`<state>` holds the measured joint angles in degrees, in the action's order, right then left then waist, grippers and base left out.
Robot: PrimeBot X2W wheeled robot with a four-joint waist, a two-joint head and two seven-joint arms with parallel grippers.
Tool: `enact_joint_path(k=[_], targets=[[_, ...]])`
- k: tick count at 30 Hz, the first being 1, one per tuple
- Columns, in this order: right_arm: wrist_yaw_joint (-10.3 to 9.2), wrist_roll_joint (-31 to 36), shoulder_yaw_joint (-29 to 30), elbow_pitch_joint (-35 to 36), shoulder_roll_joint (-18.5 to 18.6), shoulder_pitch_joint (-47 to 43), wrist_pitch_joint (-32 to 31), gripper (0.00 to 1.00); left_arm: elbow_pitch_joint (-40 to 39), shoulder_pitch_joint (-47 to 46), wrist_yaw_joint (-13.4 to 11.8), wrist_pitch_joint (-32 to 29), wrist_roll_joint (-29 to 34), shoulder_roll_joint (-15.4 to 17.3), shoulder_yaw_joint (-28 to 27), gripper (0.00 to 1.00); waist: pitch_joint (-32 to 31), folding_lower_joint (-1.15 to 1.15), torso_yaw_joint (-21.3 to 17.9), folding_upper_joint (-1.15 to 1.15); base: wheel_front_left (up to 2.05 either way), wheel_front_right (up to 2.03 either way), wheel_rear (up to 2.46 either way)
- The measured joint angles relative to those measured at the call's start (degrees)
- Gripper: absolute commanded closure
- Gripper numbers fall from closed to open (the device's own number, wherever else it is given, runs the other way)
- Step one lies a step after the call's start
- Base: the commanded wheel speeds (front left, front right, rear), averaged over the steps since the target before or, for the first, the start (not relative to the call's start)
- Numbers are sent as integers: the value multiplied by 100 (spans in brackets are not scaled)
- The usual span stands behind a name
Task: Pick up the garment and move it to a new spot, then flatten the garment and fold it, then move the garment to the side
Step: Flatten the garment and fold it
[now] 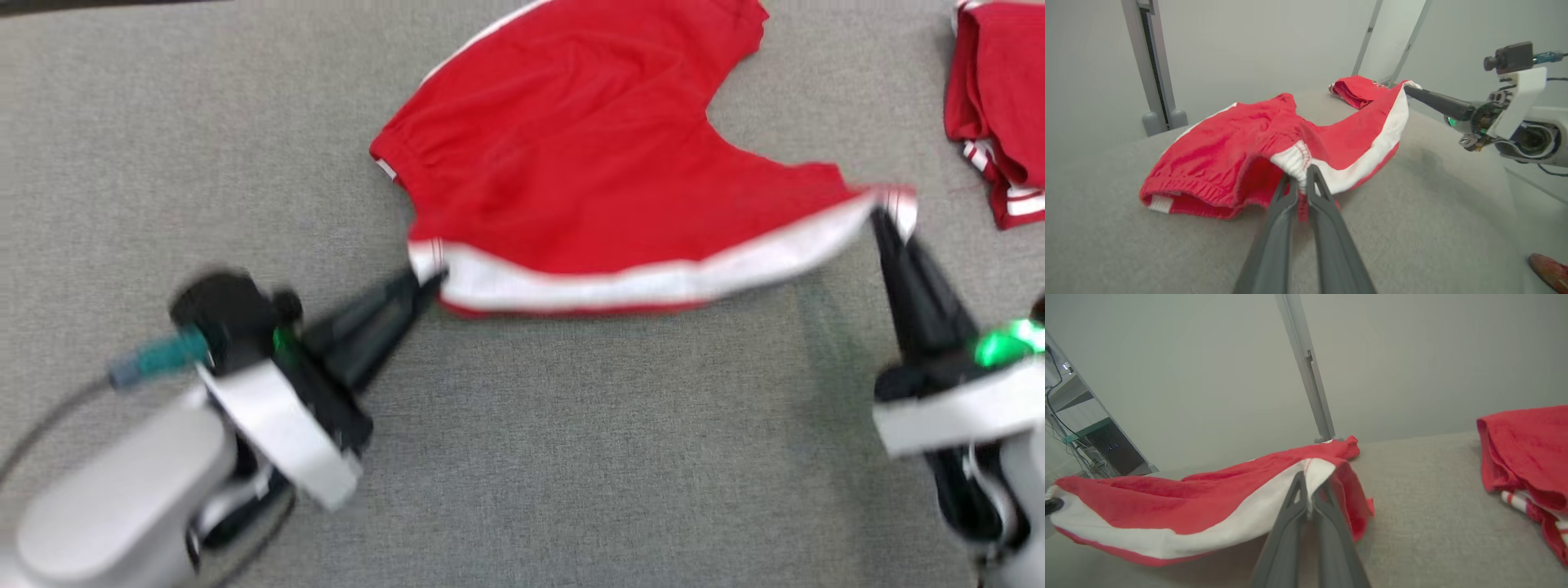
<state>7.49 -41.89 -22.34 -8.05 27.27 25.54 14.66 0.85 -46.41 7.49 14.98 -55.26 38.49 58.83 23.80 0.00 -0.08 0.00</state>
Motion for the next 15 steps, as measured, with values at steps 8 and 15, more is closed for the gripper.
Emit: enact_joint_path(k=[8,15], targets=[[0,-99,662,1066,-157,-2735,-907,100,-126,2547,-1,0,743,-156,-701,100,-621,0,47,0,0,0,0],[0,-520,1259,2506,-183,-4146,-2291,100,-449,3589,-44,-12,1355,205,-747,100,-1031,0,78,0,0,0,0]])
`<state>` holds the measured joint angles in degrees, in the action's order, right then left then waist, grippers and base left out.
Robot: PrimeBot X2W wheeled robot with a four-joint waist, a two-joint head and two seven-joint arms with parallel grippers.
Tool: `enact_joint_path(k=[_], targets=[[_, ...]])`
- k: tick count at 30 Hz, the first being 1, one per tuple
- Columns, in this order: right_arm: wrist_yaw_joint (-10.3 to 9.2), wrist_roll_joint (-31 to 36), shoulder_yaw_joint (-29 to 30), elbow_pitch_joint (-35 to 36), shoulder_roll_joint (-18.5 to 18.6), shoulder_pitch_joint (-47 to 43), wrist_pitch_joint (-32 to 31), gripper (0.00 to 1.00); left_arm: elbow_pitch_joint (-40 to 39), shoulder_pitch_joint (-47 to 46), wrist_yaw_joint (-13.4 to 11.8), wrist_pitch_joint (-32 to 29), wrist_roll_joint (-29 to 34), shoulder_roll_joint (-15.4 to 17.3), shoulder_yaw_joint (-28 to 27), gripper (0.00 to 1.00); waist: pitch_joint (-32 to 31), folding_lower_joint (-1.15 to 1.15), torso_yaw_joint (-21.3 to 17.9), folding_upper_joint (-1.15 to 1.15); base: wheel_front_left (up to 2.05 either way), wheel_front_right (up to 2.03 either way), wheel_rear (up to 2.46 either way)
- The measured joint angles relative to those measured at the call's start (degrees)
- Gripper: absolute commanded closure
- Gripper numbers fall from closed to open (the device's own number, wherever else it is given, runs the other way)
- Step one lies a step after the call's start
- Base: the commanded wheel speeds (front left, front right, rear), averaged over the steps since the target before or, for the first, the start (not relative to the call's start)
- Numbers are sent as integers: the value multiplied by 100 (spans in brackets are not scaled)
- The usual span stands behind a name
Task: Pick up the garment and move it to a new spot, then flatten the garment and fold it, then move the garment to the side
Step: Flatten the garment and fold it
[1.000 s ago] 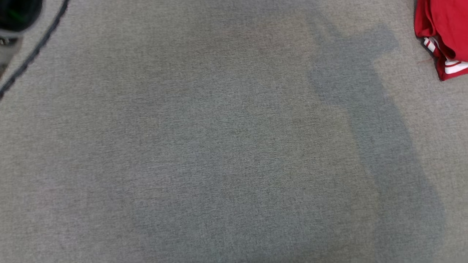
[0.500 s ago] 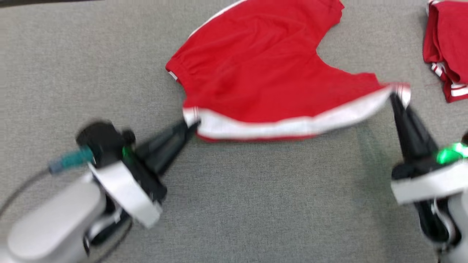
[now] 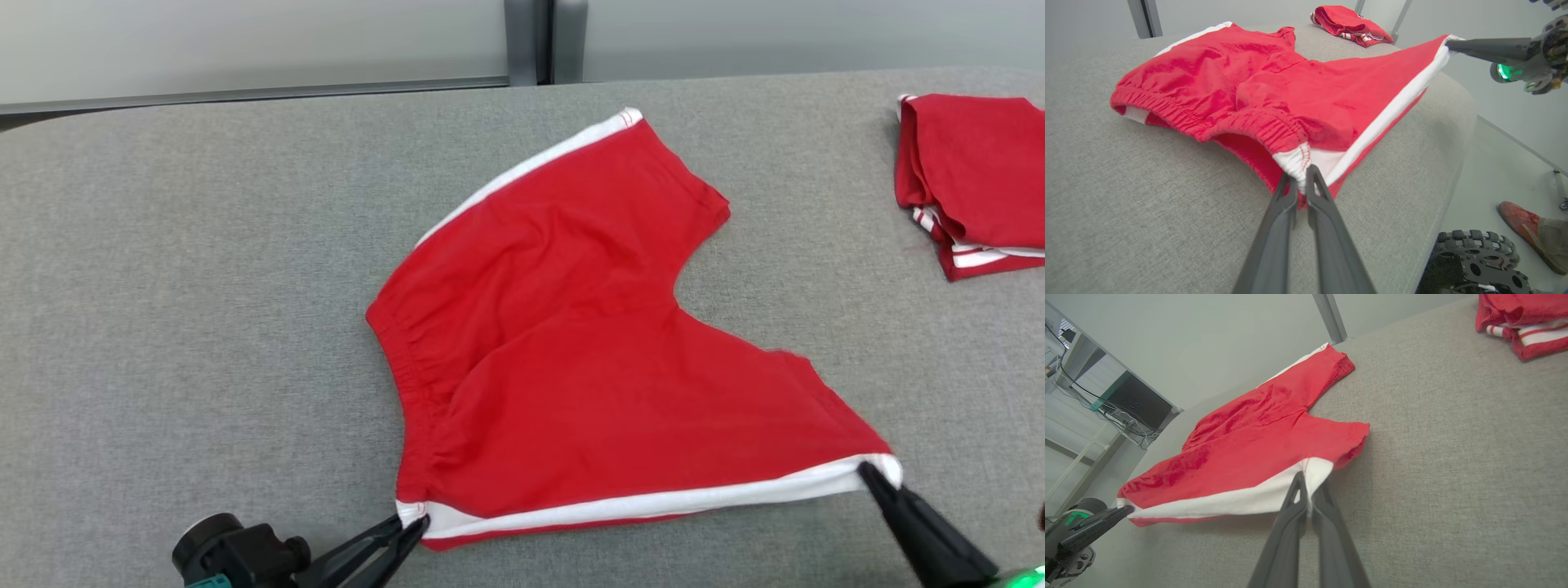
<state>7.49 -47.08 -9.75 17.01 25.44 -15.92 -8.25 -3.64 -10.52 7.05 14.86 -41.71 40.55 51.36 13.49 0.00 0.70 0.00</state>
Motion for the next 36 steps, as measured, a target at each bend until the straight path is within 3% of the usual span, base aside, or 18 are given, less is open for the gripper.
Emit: enact_joint_path(k=[5,9,15,19,27,36], targets=[[0,92,578,488,-115,-71,-573,100,-86,-32,1,-123,-23,-75,134,100,-113,0,143,0,0,0,0],[0,244,759,411,-129,411,-861,100,-107,-367,21,-86,-413,-439,53,100,-109,0,282,0,0,0,0],[0,242,658,-243,-57,1710,-1138,100,162,-1128,38,-64,-1006,-900,193,100,53,0,469,0,0,0,0],[0,174,536,-691,158,2571,-1440,100,302,-1728,38,-70,-1612,-1035,432,100,246,0,615,0,0,0,0],[0,-66,409,-1400,575,4213,-2308,100,673,-2700,40,-381,-2922,-1044,593,100,751,0,923,0,0,0,0],[0,-5,-147,-2286,502,5855,-3037,100,1356,-3439,38,-682,-3846,-1166,485,100,1398,0,1121,0,0,0,0]])
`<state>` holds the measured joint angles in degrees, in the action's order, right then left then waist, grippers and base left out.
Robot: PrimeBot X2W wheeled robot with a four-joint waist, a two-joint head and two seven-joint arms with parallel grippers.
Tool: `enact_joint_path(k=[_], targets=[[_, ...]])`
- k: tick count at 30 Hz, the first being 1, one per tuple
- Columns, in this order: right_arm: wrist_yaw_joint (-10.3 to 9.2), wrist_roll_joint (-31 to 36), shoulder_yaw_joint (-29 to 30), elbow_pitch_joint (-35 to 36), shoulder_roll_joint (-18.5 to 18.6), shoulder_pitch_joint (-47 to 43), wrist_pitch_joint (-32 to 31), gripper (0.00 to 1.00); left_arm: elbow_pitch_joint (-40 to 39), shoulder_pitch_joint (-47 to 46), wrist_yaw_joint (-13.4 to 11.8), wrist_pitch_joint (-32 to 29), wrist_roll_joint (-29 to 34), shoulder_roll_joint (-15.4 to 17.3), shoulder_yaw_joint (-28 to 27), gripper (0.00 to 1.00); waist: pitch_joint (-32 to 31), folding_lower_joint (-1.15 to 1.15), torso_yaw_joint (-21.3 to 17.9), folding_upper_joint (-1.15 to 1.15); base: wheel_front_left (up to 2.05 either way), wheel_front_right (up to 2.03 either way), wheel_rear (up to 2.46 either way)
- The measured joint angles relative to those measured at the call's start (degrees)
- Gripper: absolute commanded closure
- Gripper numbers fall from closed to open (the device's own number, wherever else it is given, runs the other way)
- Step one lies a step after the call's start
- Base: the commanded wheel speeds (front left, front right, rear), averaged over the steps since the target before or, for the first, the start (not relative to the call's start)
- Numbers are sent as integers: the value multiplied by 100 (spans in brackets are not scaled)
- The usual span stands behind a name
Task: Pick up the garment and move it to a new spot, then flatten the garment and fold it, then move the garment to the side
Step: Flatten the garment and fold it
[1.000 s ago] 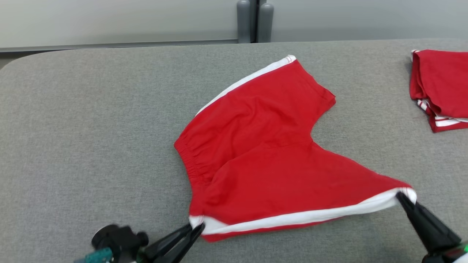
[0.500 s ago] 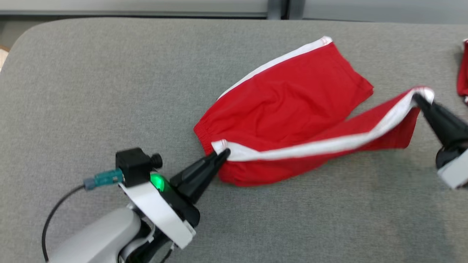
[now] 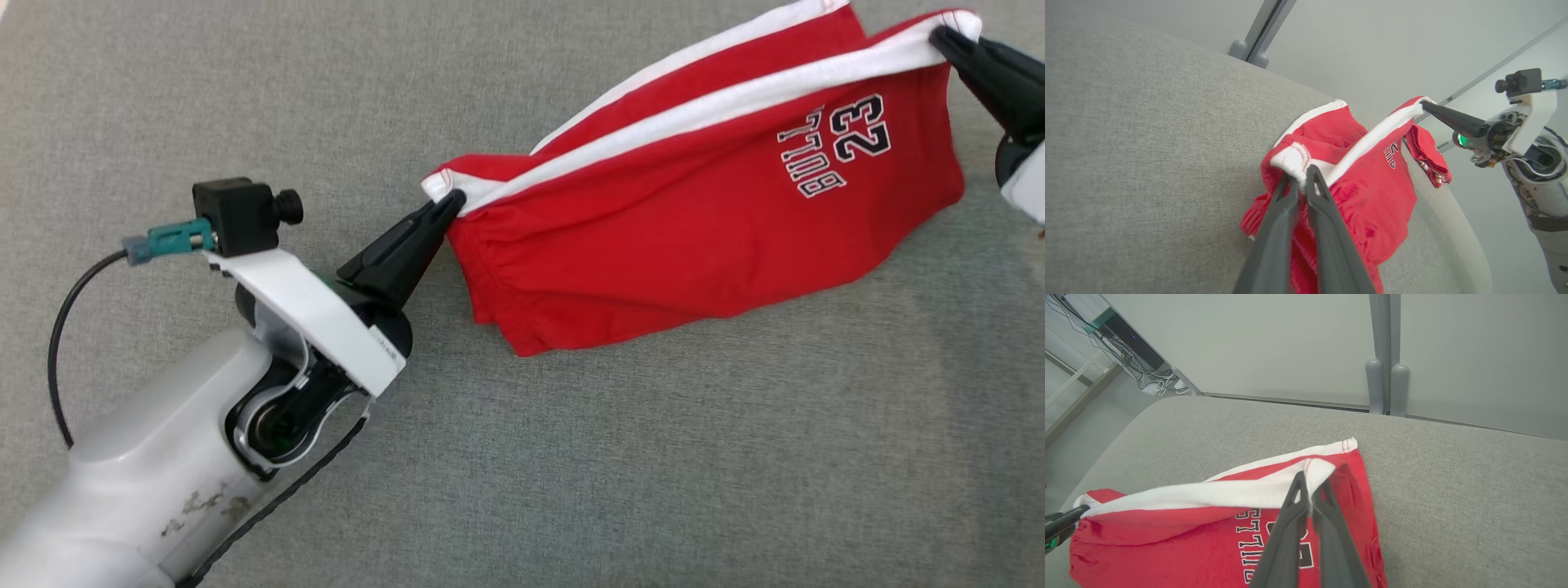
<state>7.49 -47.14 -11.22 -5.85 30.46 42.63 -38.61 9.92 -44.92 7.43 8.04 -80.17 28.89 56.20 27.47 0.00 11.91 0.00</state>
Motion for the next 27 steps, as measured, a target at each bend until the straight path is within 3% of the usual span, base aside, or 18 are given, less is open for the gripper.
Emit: enact_joint_path(k=[5,6,7,8,9,15,21,23,27], targets=[[0,110,-188,-586,-91,676,-73,100,292,-269,0,-199,-385,-253,-27,100,303,0,104,0,0,0,0],[0,137,-235,-690,-122,772,-63,100,342,-315,1,-194,-417,-292,-32,95,351,0,125,0,0,0,0],[0,159,-281,-803,-156,865,-21,69,405,-355,0,-189,-463,-330,-44,69,390,0,145,0,0,0,0],[0,193,-314,-889,-182,954,44,0,439,-389,1,-185,-461,-349,-43,42,424,0,164,0,0,0,0],[0,216,-359,-964,-212,1043,163,0,500,-414,1,-133,-455,-380,-43,0,451,0,185,0,0,0,0],[0,162,-593,-1202,-248,1209,823,0,617,-483,1,286,-112,-398,35,0,464,0,225,0,0,0,0],[0,12,-646,-1056,113,715,1485,0,537,-106,-4,672,432,-210,-269,0,276,0,173,0,0,0,0],[0,-60,-661,-1015,192,442,1650,0,460,216,-165,687,850,-216,-686,0,187,0,148,0,0,0,0],[0,25,-724,-1209,358,30,1896,0,-54,1051,-706,695,2434,-515,-1740,0,11,0,130,0,0,0,0]])
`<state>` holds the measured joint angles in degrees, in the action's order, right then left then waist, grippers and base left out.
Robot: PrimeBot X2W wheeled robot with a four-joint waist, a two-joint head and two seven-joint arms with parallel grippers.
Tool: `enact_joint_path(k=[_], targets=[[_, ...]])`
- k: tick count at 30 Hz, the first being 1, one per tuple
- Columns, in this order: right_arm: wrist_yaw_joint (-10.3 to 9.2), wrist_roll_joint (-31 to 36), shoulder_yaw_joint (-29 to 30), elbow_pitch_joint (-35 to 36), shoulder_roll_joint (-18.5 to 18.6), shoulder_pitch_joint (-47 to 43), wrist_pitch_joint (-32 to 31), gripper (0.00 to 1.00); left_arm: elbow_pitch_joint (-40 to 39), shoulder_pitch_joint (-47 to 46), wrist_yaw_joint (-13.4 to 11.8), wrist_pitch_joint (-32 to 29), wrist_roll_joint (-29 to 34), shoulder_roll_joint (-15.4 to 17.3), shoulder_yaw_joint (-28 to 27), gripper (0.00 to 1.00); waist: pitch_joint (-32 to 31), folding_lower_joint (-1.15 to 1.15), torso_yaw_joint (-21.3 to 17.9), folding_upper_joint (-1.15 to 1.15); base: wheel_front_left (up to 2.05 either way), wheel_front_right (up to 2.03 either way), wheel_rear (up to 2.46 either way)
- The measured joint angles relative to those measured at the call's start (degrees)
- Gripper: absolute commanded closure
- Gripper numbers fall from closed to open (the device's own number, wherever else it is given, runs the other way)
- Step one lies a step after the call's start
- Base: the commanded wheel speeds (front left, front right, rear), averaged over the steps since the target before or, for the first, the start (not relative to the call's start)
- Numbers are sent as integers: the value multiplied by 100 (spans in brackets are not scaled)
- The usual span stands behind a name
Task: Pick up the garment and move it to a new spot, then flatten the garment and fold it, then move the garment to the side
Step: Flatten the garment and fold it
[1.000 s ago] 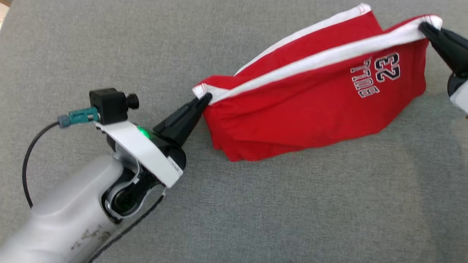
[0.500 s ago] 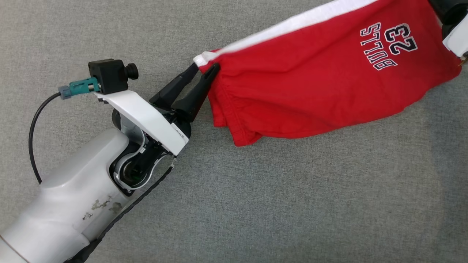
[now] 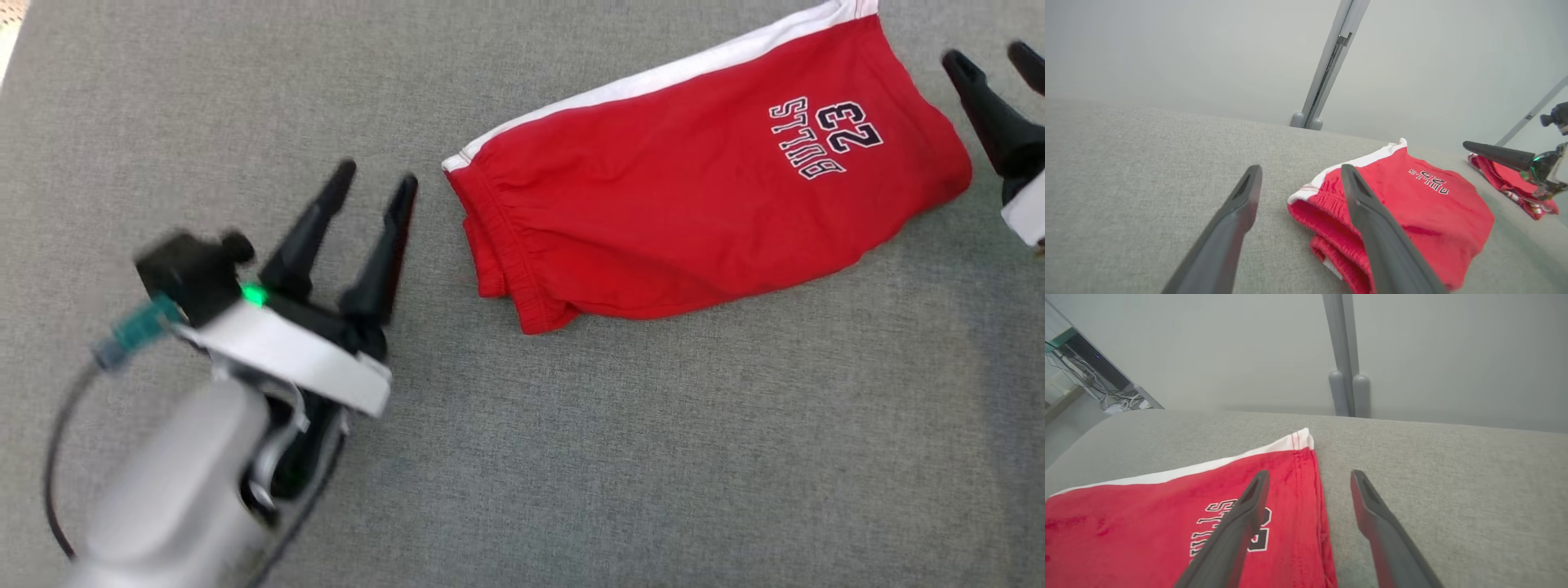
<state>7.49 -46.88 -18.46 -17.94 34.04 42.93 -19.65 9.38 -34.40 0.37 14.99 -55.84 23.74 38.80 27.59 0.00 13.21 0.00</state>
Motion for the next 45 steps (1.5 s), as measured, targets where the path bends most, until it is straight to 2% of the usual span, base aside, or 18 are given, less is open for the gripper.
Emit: enact_joint_path(k=[4,5,8,11,16,19,20,21,22,23,26,31,38,45], targets=[[0,369,-38,-498,-23,-101,107,0,-613,989,-360,-1,1631,-544,-609,0,-101,0,126,0,0,0,0],[0,369,-38,-498,-23,-101,107,0,-613,989,-360,-1,1631,-544,-609,0,-101,0,126,0,0,0,0],[0,735,-125,-920,-149,3,186,0,-951,1533,-481,-1,2609,-932,-847,0,-151,0,282,0,0,0,0],[0,1235,-226,-1481,-189,165,207,0,-1100,1880,-488,0,3340,-1272,-943,0,-197,0,460,0,0,0,0],[0,1839,-102,-2566,-437,432,216,0,-1147,2253,-299,0,4091,-1640,-1128,0,-325,0,774,0,0,0,0],[-2,1869,-79,-2958,-594,526,126,0,-1118,2373,-186,0,4224,-1750,-1268,0,-405,0,848,0,0,0,0],[-12,1867,-94,-3045,-642,536,57,17,-1109,2400,-149,0,4266,-1769,-1316,0,-431,0,859,0,0,0,0],[-18,1853,-113,-3119,-689,556,-10,54,-1098,2428,-131,0,4306,-1785,-1367,0,-457,0,866,0,0,0,0],[-20,1800,-152,-3143,-734,563,-59,64,-1080,2461,-88,0,4340,-1803,-1413,0,-482,0,866,0,0,0,0],[-22,1711,-202,-3131,-779,555,-69,100,-1065,2487,-70,0,4367,-1829,-1451,0,-504,0,862,0,0,0,0],[-16,1428,-296,-3114,-921,510,18,100,-1049,2523,16,0,4446,-1884,-1575,0,-550,0,802,0,0,0,0],[9,1303,-388,-3114,-904,383,514,100,-1022,2603,166,0,4597,-1904,-1737,0,-655,0,599,0,0,0,0],[8,1129,-357,-3142,-713,-43,1035,100,-956,2745,296,0,4733,-1904,-1881,0,-888,0,151,0,0,0,0],[7,1061,-227,-3075,-475,-298,1247,100,-939,2863,414,0,4880,-1885,-1862,0,-1084,0,-354,0,0,0,0]])
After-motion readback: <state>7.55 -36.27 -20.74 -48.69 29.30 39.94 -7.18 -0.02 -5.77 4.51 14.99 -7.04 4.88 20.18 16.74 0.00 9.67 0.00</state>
